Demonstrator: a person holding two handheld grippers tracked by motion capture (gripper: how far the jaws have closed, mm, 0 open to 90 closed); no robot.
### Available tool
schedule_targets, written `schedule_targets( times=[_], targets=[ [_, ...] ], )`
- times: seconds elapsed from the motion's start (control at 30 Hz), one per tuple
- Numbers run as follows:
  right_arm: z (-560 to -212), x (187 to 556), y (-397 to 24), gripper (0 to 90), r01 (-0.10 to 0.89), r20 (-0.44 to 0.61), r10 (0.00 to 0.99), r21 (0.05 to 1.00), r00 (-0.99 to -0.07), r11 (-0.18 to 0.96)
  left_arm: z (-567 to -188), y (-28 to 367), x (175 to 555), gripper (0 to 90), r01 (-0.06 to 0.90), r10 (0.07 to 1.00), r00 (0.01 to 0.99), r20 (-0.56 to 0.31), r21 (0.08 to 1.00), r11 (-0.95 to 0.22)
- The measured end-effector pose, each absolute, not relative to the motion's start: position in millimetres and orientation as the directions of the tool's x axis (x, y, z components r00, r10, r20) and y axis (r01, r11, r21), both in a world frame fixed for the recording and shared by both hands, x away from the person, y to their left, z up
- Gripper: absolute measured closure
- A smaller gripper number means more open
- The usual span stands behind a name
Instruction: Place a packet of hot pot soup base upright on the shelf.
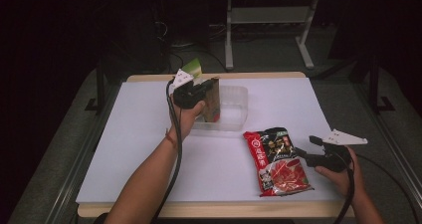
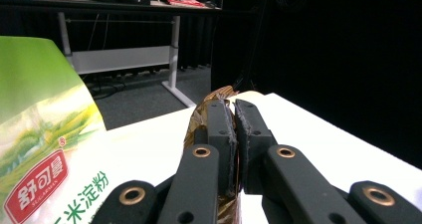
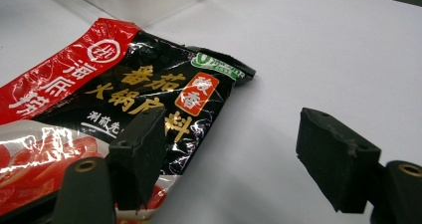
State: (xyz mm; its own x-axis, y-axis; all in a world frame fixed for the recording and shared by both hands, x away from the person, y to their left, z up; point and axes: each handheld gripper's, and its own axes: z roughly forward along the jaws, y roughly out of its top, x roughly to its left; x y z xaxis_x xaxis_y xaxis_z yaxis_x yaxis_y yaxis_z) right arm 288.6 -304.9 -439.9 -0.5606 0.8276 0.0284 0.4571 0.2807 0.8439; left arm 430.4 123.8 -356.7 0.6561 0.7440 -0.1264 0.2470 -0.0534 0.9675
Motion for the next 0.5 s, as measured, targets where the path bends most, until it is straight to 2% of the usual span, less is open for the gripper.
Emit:
schedule_targets(
  times=[0.5],
  targets=[
    [-439.9,288.2,-302.4,27.0,0.458,0.022,0.826,0.84,-0.564,0.29,-357.4,134.6,420.8,83.5,0.234,0.728,0.678,-0.1,0.969,-0.085]
  ],
)
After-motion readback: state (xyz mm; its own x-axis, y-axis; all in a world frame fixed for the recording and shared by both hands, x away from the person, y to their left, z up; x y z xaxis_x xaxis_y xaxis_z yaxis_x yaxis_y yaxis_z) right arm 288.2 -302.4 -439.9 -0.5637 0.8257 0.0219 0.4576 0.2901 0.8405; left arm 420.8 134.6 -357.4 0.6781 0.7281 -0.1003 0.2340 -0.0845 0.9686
